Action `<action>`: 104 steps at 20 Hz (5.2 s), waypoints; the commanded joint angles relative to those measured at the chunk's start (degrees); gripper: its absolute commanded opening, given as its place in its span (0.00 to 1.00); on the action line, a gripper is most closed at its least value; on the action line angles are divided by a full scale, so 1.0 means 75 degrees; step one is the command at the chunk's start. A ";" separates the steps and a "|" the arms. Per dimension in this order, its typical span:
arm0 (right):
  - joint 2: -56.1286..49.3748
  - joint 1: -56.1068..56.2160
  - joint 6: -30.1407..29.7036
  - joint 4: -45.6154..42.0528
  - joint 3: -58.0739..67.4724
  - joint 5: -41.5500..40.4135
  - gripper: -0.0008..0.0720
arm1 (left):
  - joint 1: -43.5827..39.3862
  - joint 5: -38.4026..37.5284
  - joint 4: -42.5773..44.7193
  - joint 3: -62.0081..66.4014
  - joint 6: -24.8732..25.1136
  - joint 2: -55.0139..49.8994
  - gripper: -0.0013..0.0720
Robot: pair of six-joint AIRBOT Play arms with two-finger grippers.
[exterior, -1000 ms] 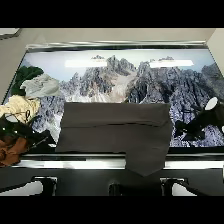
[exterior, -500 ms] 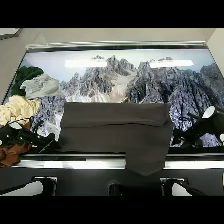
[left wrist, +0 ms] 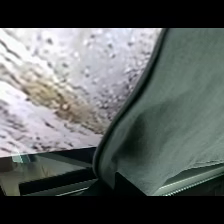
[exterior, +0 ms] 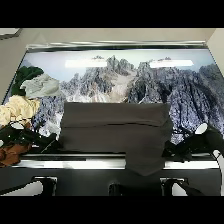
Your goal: Fold the shirts.
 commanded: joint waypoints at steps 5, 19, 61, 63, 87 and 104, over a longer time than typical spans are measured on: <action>0.0052 0.0000 0.0050 0.0848 -0.0883 -0.0941 0.08 | -0.0003 0.0437 0.0017 -0.0003 0.0047 0.0009 0.06; -0.1075 0.0006 0.0143 0.2256 0.3838 -0.2020 0.06 | -0.0903 0.0833 -0.1037 0.3777 -0.0720 -0.0015 0.05; -0.5333 -0.2154 -0.3410 0.5557 0.4820 0.0568 0.97 | -0.1221 -0.0236 -0.1891 0.7195 -0.1352 -0.1253 0.77; -0.5333 -0.2151 -0.3590 0.5572 0.4820 0.0723 0.97 | -0.1274 -0.0233 -0.1894 0.7195 -0.1469 -0.1253 0.77; -0.4642 0.0813 -0.2573 0.4185 0.4823 -0.0128 0.07 | -0.2180 -0.0256 -0.1912 0.7187 -0.1422 -0.1276 0.63; 0.1338 0.0799 0.0650 0.3611 0.4823 0.2256 0.07 | -0.7519 0.3287 -0.5700 0.5887 -0.0673 -0.4033 0.06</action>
